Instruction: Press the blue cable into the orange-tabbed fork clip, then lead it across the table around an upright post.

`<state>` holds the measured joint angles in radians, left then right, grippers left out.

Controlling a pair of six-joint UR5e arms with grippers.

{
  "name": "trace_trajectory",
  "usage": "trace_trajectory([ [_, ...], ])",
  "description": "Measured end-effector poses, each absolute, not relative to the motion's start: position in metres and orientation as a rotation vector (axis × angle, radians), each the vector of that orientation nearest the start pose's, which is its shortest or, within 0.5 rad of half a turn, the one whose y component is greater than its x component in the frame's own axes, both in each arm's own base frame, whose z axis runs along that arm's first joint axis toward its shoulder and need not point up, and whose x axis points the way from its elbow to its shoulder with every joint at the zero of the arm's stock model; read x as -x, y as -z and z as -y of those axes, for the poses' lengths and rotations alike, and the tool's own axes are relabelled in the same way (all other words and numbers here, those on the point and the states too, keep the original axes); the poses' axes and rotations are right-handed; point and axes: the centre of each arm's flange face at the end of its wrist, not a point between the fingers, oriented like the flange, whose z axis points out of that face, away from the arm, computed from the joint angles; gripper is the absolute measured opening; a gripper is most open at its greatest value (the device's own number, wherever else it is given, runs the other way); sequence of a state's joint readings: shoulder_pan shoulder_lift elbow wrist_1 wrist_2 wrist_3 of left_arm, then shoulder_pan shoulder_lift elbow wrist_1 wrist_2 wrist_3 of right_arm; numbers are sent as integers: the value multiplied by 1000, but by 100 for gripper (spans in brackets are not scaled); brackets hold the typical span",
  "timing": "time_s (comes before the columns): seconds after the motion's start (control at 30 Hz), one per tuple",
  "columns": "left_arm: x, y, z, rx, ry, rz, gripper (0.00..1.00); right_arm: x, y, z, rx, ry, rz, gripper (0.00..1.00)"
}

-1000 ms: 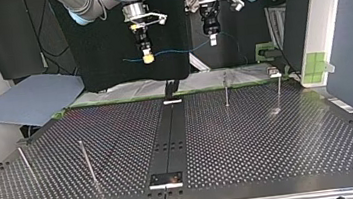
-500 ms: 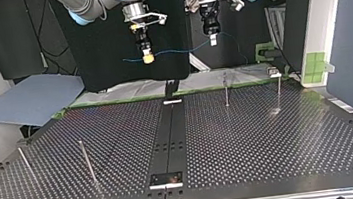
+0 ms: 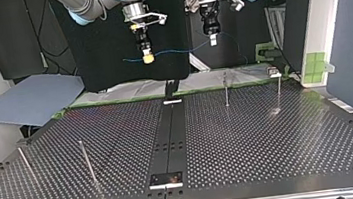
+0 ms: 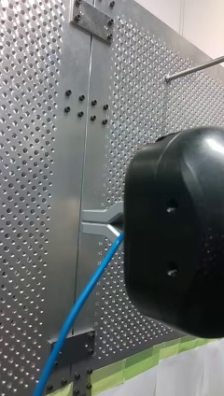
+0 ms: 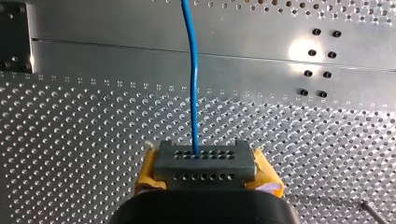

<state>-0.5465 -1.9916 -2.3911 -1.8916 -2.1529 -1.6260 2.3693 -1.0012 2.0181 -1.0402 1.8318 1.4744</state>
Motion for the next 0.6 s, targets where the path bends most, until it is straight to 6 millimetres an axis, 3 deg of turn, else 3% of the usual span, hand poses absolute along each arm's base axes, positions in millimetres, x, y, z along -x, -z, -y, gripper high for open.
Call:
trace_trajectory([
  [0.4, -288, -80, 267, 74, 20, -1562, 0, -460, -88, 294, -1597, -1539, 808, 0],
  [0.6, -287, -80, 267, 74, 20, -1562, 0, -462, -62, 281, -1684, -1487, 810, 0],
])
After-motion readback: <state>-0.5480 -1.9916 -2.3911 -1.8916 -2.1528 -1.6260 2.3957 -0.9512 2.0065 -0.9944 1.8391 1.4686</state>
